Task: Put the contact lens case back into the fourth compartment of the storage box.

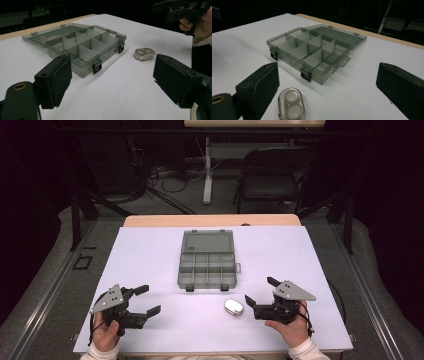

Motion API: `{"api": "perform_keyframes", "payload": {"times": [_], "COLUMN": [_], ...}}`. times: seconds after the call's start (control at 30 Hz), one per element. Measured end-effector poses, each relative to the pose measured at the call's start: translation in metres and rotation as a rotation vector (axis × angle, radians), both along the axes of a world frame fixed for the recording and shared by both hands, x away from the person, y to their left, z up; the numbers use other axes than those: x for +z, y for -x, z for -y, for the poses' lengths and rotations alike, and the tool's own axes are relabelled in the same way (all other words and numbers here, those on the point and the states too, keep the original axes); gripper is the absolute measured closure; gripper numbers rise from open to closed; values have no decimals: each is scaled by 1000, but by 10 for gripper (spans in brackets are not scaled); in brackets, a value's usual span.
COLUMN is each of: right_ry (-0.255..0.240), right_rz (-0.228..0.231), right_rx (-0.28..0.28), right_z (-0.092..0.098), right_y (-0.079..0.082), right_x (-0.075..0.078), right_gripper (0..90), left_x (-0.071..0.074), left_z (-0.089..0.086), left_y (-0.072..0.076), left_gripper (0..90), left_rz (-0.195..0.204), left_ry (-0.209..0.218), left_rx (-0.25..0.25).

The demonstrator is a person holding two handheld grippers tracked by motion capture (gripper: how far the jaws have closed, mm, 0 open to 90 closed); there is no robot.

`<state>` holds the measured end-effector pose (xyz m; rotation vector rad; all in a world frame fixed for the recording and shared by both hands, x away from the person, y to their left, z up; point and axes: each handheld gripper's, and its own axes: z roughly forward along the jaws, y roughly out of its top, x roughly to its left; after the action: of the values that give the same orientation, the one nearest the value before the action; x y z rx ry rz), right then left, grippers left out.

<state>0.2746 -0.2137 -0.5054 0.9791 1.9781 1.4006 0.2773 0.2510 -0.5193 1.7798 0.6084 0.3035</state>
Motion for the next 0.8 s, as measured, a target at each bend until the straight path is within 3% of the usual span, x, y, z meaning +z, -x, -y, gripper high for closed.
{"api": "perform_keyframes", "payload": {"times": [0.57, 0.8], "right_ry": [19, 37], "right_rz": [-40, -61], "right_rx": [20, 45], "right_z": [0, -3], "right_y": [-5, -6], "right_x": [-4, -5], "right_gripper": [68, 131], "left_x": [0, 0], "left_z": [1, 0], "left_y": [3, 4], "left_gripper": [160, 160], "left_rz": [14, 14], "left_ry": [-7, -6], "left_rx": [-18, -26]}}
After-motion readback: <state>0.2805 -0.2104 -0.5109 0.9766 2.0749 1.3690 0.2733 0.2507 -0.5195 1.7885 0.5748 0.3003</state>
